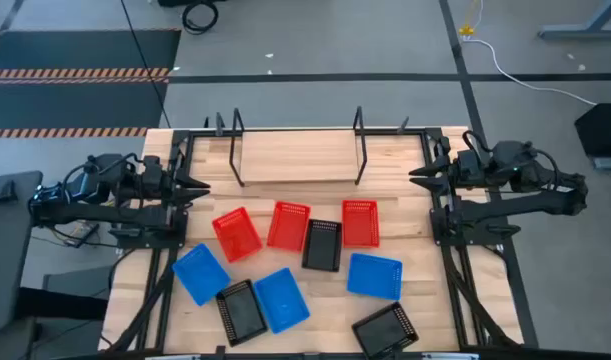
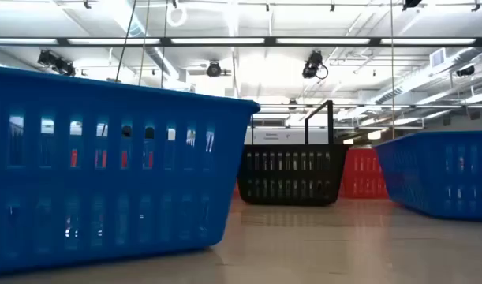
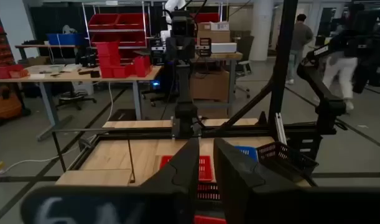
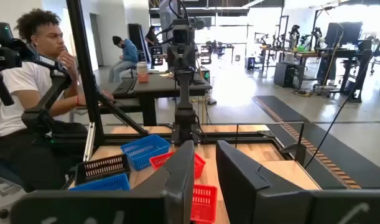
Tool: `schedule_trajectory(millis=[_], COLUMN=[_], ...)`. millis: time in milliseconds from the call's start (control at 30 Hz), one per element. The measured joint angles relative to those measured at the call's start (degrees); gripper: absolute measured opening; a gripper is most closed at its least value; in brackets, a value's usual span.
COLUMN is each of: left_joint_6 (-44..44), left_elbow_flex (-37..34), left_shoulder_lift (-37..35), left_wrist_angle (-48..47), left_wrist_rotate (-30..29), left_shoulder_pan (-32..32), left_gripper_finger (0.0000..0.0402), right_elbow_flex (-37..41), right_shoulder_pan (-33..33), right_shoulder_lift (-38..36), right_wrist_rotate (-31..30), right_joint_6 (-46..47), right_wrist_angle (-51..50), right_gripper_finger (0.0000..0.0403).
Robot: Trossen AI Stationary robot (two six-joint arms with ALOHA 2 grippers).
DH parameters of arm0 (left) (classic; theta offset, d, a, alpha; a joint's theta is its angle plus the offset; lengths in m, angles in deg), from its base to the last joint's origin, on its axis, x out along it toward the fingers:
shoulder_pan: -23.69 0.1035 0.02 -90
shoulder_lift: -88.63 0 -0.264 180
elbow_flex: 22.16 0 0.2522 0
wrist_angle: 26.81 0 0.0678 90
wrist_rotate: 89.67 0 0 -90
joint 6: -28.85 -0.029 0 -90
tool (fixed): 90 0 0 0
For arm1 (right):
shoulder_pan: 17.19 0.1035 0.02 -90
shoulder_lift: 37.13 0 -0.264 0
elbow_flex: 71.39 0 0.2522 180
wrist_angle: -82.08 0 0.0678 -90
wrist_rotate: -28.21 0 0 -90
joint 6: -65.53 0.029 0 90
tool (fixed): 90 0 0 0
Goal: Stack baskets on shelf by color
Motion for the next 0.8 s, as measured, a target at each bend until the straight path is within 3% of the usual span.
schedule_trajectory(millis=[800], left_joint_6=[0.0], left_elbow_flex=[0.0], left_shoulder_lift=[0.0], left_wrist_angle=[0.0], left_wrist_rotate=[0.0], left_shoulder_pan=[0.0], left_gripper_finger=[0.0058], right_elbow_flex=[0.0], right_shoulder_pan=[0.0], right_shoulder_lift=[0.0], right_wrist_rotate=[0.0], right_joint_6=[0.0], right_wrist_angle=[0.0], right_gripper_finger=[0.0075])
